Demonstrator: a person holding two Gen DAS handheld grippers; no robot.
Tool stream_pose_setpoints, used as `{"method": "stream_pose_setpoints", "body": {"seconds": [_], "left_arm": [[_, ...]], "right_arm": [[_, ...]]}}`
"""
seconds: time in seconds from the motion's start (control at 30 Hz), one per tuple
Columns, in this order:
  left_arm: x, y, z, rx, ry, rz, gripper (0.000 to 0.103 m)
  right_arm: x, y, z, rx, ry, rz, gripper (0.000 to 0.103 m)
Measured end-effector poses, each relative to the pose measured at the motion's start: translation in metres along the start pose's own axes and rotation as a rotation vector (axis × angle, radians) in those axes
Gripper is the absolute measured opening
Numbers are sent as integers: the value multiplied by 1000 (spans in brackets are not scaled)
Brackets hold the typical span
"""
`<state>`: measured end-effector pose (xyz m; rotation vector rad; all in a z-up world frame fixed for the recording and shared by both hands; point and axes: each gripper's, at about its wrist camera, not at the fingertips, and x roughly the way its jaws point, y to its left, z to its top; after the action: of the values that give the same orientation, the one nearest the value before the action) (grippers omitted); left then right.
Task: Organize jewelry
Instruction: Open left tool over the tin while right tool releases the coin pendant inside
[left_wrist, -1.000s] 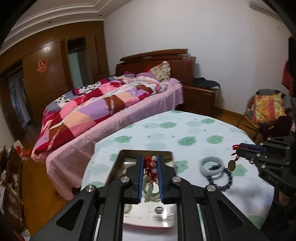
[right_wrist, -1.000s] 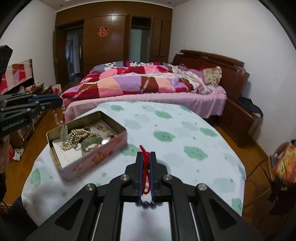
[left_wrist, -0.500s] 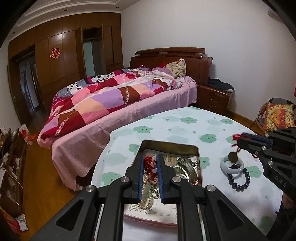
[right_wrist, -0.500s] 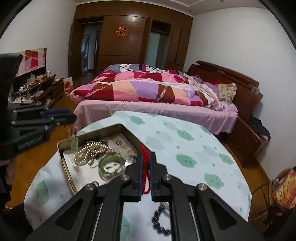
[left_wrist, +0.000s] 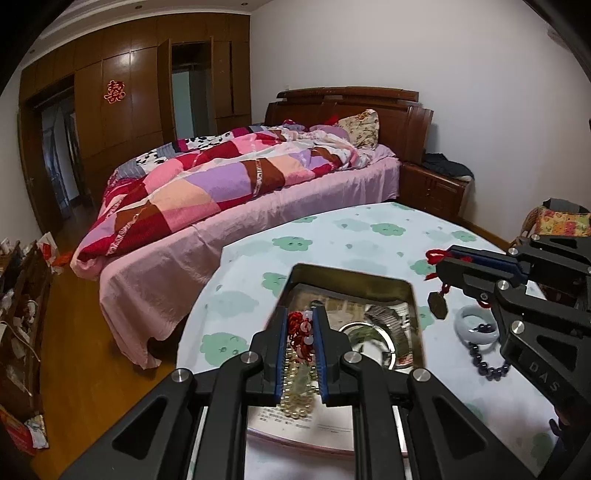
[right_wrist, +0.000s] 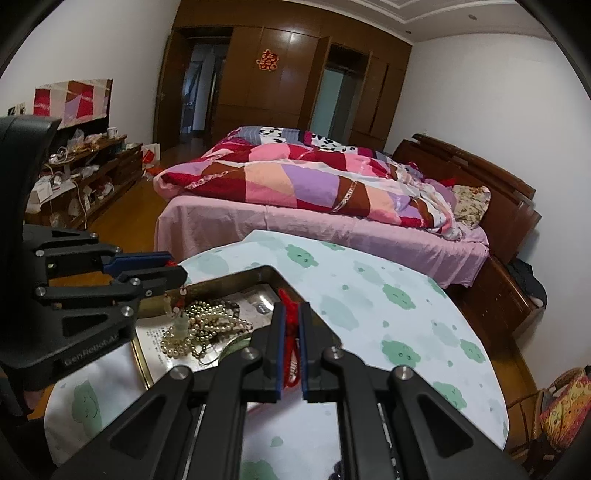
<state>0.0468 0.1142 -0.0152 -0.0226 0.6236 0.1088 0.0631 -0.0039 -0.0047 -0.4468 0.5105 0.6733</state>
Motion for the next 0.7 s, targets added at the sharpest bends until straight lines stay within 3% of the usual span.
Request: {"method": "stream_pose_setpoints", "body": {"seconds": [0.7], "left_arm": [[39, 7, -21, -23, 94, 11, 13]], "right_arm": [[39, 23, -20, -42, 78, 4, 8]]}}
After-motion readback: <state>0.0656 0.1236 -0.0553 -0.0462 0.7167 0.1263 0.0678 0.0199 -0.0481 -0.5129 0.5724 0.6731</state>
